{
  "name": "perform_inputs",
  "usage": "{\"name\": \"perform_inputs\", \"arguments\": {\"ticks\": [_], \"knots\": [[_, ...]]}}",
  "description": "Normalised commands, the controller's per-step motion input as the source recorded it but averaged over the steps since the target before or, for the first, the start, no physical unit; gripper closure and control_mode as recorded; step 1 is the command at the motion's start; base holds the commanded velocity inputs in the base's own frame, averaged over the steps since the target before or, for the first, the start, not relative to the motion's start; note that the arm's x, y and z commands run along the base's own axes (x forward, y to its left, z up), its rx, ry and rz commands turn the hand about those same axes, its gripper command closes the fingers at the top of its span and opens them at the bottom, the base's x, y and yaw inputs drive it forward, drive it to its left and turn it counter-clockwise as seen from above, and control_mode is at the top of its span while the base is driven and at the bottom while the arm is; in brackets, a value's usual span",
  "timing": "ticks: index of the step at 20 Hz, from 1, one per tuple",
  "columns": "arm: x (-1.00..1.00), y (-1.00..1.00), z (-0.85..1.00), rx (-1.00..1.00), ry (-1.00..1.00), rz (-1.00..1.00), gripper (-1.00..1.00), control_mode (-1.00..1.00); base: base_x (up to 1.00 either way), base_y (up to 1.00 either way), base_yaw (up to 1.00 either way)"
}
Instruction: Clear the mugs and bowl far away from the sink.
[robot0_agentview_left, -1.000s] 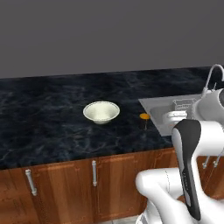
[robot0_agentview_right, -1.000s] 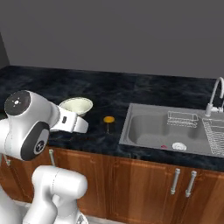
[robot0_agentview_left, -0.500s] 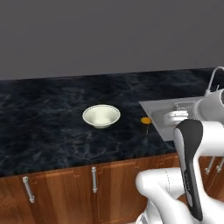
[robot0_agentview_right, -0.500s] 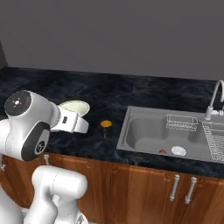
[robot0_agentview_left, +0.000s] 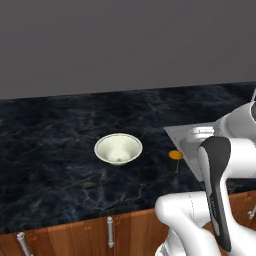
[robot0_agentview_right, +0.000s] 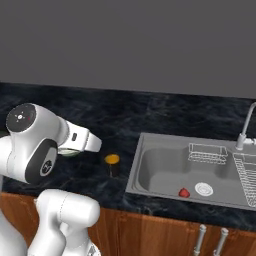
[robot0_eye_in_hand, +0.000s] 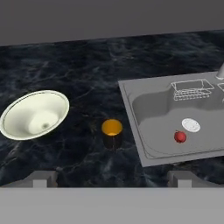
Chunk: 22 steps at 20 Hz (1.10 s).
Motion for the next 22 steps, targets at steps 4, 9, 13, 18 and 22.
{"name": "perform_inputs", "arguments": {"ticks": [4,9,13,18,22], "knots": [[0.00,0.00,0.00,0.00,0.00,0.00,-1.00,1.00,0.35,0.00,-0.15],[0.05,0.00,-0.06,0.00,0.04,-0.02,-1.00,-1.00,0.16,0.00,-0.10],[0.05,0.00,-0.25,0.00,0.23,0.00,-1.00,-1.00,0.00,0.00,0.00],[0.00,0.00,-0.31,0.00,0.22,0.01,-1.00,-1.00,0.00,0.00,0.00],[-0.01,0.00,-0.31,0.00,0.16,0.09,-1.00,-1.00,0.00,0.00,0.00]]}}
